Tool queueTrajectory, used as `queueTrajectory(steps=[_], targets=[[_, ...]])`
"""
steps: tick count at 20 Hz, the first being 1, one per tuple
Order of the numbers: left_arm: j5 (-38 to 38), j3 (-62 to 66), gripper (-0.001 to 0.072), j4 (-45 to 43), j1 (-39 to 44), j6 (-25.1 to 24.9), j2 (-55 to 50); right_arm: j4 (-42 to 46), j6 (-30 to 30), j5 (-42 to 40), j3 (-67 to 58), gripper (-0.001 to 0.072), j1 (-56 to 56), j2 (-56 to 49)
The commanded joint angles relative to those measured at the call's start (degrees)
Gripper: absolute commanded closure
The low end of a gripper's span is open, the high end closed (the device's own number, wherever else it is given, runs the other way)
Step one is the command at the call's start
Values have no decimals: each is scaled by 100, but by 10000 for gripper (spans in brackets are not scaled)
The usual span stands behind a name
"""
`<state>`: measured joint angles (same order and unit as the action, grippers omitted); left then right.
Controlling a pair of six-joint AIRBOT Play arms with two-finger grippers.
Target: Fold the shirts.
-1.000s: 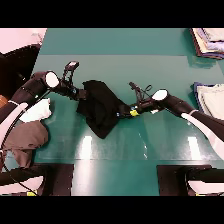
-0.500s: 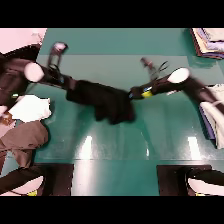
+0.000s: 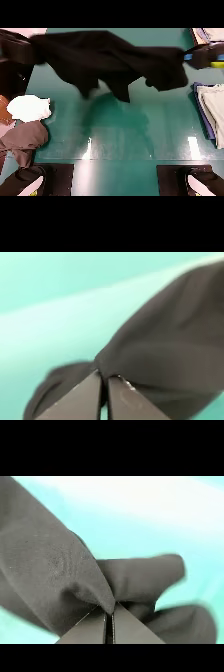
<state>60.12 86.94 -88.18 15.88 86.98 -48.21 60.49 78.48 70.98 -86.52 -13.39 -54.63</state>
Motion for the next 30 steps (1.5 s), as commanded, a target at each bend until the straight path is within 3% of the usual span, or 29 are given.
queueTrajectory(steps=[1,5,8,11,14,17,22,25,27,30], targets=[[341,763,682,647,9,-459,223,120,205,503,-382,694,317,581],[546,977,682,804,9,-494,160,116,533,1034,-201,693,691,651],[955,195,682,815,9,-492,-136,111,616,1187,798,694,455,365],[778,-1384,683,870,9,-496,-431,481,616,494,2310,694,-238,94],[-11,-2500,683,146,4,-531,-525,933,660,-308,3099,694,-772,-122],[-2,-1921,683,-365,2,-455,-507,1010,660,-361,2667,693,-815,-229],[140,-245,683,-402,4,-496,-507,1021,595,-319,1320,693,-444,-205],[1132,-118,683,-52,4,-483,-507,1029,549,15,1137,694,-433,-85],[1980,-581,684,409,4,-463,-505,1130,555,236,1613,694,-531,179],[2441,-1650,683,1325,4,-483,-507,1108,767,623,2761,693,-623,612]])
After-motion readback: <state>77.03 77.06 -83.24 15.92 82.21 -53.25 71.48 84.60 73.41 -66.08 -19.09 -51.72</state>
